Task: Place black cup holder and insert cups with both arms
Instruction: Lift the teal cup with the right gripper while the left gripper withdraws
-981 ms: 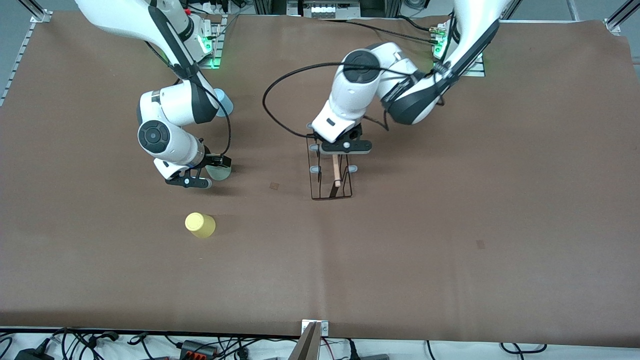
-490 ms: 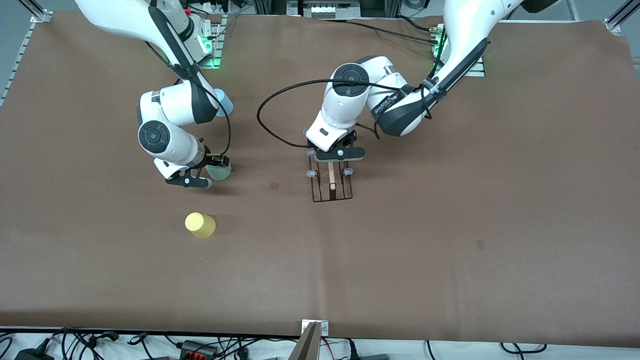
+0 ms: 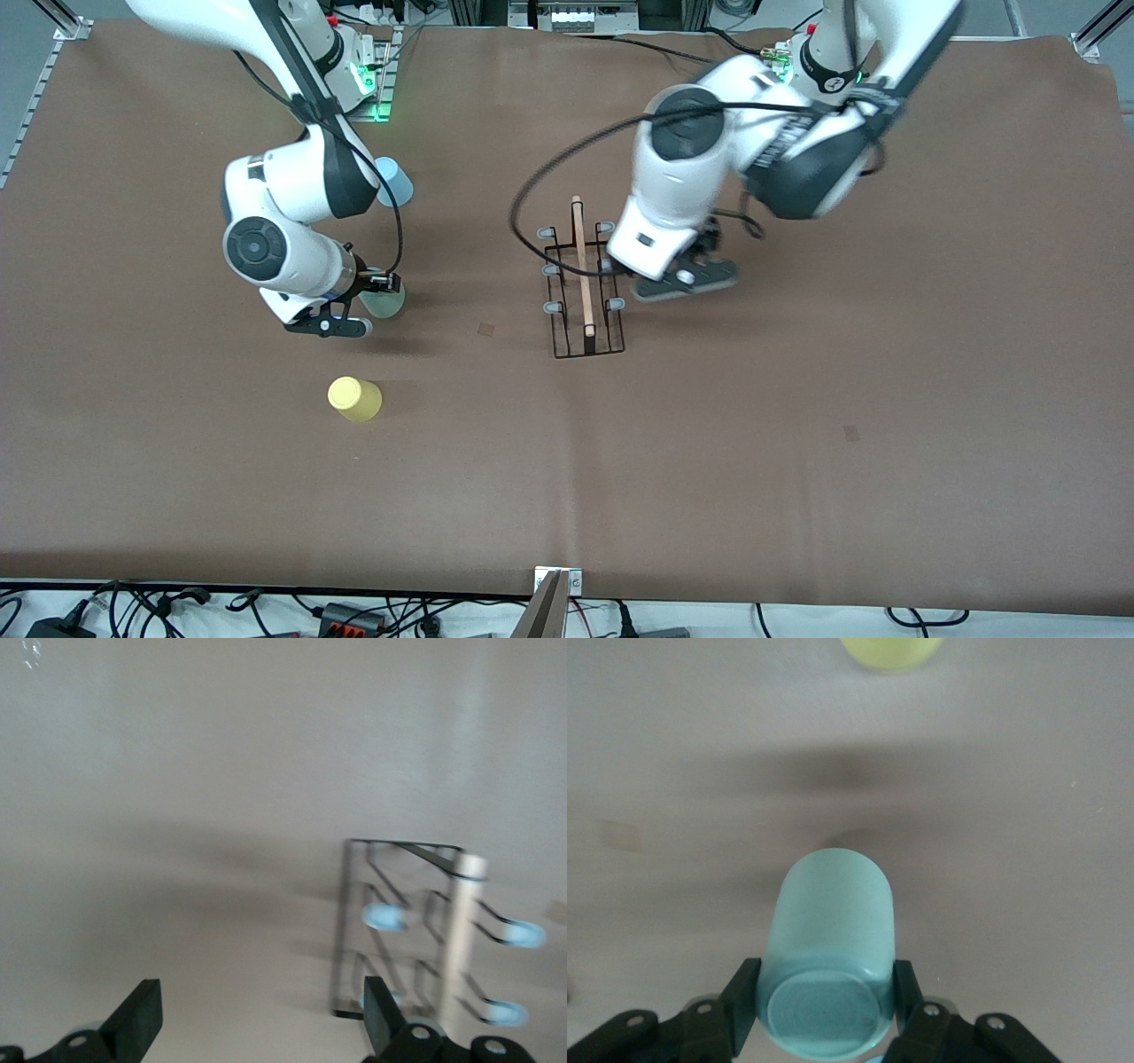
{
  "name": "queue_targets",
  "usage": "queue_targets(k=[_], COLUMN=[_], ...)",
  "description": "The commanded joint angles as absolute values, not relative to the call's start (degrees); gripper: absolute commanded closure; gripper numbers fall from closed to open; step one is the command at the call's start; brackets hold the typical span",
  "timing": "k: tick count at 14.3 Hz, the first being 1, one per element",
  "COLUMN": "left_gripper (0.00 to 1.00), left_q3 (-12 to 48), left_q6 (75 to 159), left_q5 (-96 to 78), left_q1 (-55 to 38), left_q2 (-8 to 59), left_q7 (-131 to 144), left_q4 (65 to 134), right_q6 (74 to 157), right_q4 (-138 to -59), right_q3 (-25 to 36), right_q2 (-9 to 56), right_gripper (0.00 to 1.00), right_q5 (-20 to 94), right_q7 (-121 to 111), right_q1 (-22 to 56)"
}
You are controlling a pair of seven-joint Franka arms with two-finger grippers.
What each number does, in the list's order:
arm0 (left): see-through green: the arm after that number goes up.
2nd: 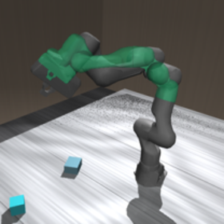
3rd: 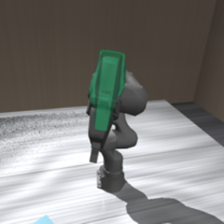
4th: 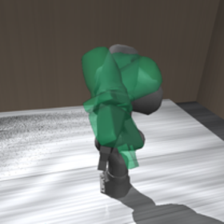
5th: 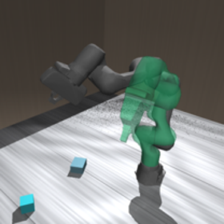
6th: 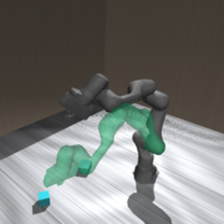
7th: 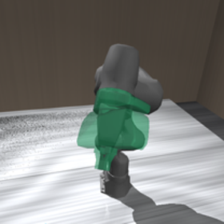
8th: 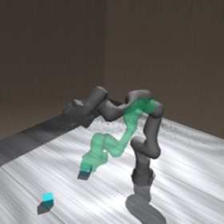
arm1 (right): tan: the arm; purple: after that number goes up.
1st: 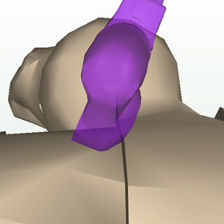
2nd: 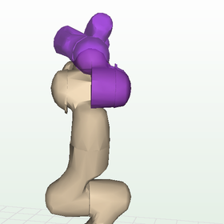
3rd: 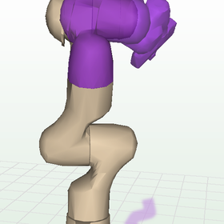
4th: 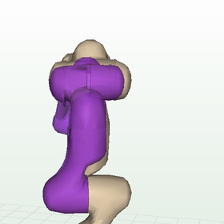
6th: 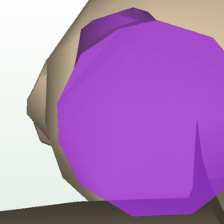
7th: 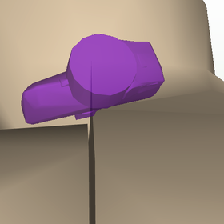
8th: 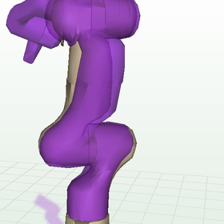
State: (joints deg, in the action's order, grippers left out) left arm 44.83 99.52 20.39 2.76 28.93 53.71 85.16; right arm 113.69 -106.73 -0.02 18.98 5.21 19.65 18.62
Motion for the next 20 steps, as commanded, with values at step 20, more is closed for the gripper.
queue_targets(k=[20], left_gripper=[0.0], left_q3=[-1.2], left_q6=[94.0], left_q5=[2.6], left_q1=[-4.9], left_q2=[9.9], left_q7=[5.2], left_q4=[89.4], right_q6=[106.6], right_q4=[-90.2], right_q3=[-0.2], right_q2=[24.6], right_gripper=[0.64], right_q5=[15.3], right_q7=[38.1], right_q1=[42.2])
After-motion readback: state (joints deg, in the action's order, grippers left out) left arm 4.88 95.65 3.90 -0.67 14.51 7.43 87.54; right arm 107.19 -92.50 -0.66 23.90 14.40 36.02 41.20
